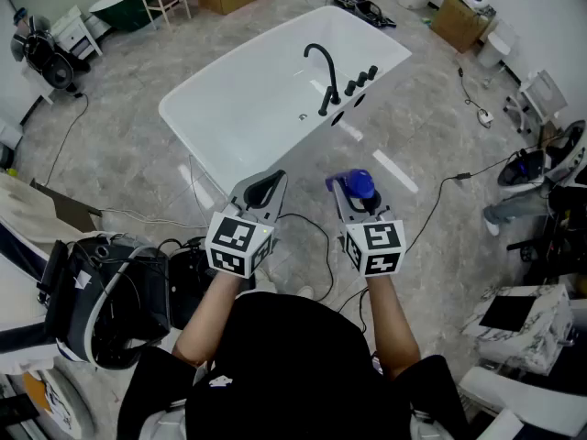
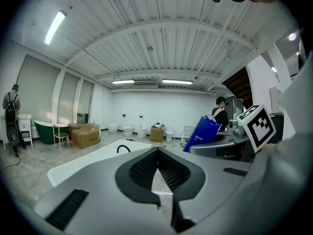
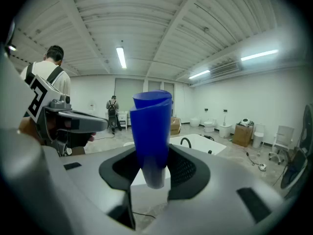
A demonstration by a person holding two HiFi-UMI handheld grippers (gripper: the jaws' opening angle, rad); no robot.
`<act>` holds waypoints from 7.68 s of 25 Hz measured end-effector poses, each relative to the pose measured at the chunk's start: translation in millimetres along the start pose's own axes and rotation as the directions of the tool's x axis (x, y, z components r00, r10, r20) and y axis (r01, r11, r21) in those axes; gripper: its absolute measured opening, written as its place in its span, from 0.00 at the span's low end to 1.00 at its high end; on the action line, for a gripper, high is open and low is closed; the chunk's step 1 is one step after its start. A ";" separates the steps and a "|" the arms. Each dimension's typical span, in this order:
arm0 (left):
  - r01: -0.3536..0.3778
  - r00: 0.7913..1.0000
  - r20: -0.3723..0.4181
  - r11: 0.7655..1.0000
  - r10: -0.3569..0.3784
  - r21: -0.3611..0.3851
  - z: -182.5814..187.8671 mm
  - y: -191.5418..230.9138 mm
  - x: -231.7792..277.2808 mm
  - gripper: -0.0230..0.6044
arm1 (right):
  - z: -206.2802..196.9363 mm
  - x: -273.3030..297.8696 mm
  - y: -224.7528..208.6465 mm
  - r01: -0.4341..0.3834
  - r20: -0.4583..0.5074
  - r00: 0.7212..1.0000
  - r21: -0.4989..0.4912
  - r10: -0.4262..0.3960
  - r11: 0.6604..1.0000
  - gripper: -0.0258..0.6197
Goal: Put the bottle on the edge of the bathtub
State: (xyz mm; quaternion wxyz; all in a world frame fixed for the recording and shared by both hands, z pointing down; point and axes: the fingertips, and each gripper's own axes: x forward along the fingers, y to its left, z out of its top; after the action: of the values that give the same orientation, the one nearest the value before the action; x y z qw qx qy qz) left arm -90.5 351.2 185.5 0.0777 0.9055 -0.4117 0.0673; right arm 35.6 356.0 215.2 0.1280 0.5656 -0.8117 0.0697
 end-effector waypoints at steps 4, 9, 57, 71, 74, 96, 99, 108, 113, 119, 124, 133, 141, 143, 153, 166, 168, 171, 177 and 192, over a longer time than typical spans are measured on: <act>-0.002 1.000 0.009 1.000 0.002 0.013 12.4 6.6 -32.9 0.06 | 16.8 -14.9 29.0 0.004 0.001 1.000 -0.002 -0.004 1.000 0.29; 0.010 1.000 0.013 1.000 -0.010 0.004 9.2 -6.6 -19.2 0.06 | 9.3 -16.1 12.0 0.014 0.009 1.000 0.010 -0.014 1.000 0.29; -0.037 0.999 -0.014 0.999 0.037 -0.028 -2.4 36.6 110.6 0.06 | -4.5 88.4 -69.4 -0.063 -0.013 0.998 0.032 0.064 0.997 0.29; -0.016 1.000 -0.025 0.999 0.015 -0.051 22.1 152.3 186.9 0.06 | 33.3 221.1 -81.1 -0.054 -0.046 0.997 0.035 0.055 0.998 0.29; -0.007 0.999 -0.032 0.998 0.005 -0.058 21.4 174.6 202.7 0.06 | 36.2 246.8 -84.1 -0.047 -0.056 0.997 0.036 0.049 0.998 0.29; 0.019 0.980 -0.194 0.991 -0.045 -0.136 -54.8 233.8 292.2 0.06 | -28.7 349.2 -119.1 -0.036 -0.197 0.979 0.103 0.056 0.994 0.29; 0.003 0.975 -0.219 0.988 -0.037 -0.152 -70.7 236.3 307.5 0.06 | -46.0 363.7 -129.9 -0.049 -0.228 0.971 0.108 0.073 0.993 0.29; -0.061 0.960 -0.281 0.972 -0.006 -0.228 -117.2 257.2 348.7 0.06 | -96.2 411.9 -150.5 -0.094 -0.316 0.940 0.121 0.128 0.988 0.29; -0.092 0.947 -0.321 0.966 0.010 -0.241 -148.2 265.5 366.0 0.06 | -130.0 433.0 -164.5 -0.100 -0.362 0.921 0.140 0.145 0.985 0.29; -0.117 0.930 -0.366 0.956 0.011 -0.268 -187.1 273.6 384.2 0.06 | -173.1 462.2 -176.3 -0.111 -0.409 0.897 0.150 0.164 0.982 0.29; -0.124 0.910 -0.415 0.949 -0.008 -0.289 -220.3 270.0 394.2 0.06 | -212.9 482.4 -182.0 -0.118 -0.454 0.873 0.161 0.179 0.980 0.29; -0.174 0.885 -0.465 0.942 0.022 -0.287 -274.5 282.9 409.1 0.06 | -270.2 523.7 -189.4 -0.148 -0.491 0.848 0.147 0.202 0.978 0.29; -0.192 0.866 -0.499 0.936 0.021 -0.295 -306.5 287.8 406.3 0.06 | -300.5 551.7 -190.3 -0.137 -0.501 0.845 0.141 0.190 0.981 0.29; -0.195 0.864 -0.503 0.933 0.018 -0.302 -312.3 286.7 405.3 0.06 | -305.4 558.2 -190.2 -0.137 -0.498 0.847 0.138 0.188 0.981 0.29; -0.203 0.879 -0.477 0.908 0.004 -0.366 -320.9 285.8 404.1 0.06 | -314.0 592.1 -187.6 -0.169 -0.459 0.868 0.078 0.186 0.982 0.29; -0.180 0.867 -0.498 0.922 -0.017 -0.344 -331.0 282.0 404.1 0.06 | -311.1 607.6 -179.5 -0.209 -0.405 0.892 0.021 0.199 0.978 0.29; -0.178 0.867 -0.498 0.921 -0.019 -0.345 -331.8 281.9 407.1 0.06 | -312.3 606.9 -180.8 -0.206 -0.403 0.894 0.023 0.198 0.978 0.29; -0.176 0.867 -0.499 0.923 -0.020 -0.343 -332.2 280.9 409.0 0.06 | -313.4 604.3 -181.3 -0.206 -0.401 0.894 0.022 0.197 0.978 0.29; -0.171 0.863 -0.505 0.924 -0.028 -0.343 -332.2 279.8 407.5 0.06 | -311.2 598.2 -177.0 -0.209 -0.399 0.894 0.027 0.202 0.978 0.29; -0.139 0.858 -0.513 0.950 -0.025 -0.279 -328.7 276.4 415.6 0.06 | -319.4 591.4 -176.7 -0.203 -0.398 0.894 0.056 0.208 0.978 0.30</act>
State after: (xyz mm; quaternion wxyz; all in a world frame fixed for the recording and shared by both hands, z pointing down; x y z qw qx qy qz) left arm -47.6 -69.1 608.2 0.3212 0.8191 -0.4088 0.2425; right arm 48.6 -156.0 685.0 0.2798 0.4511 -0.8228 0.2028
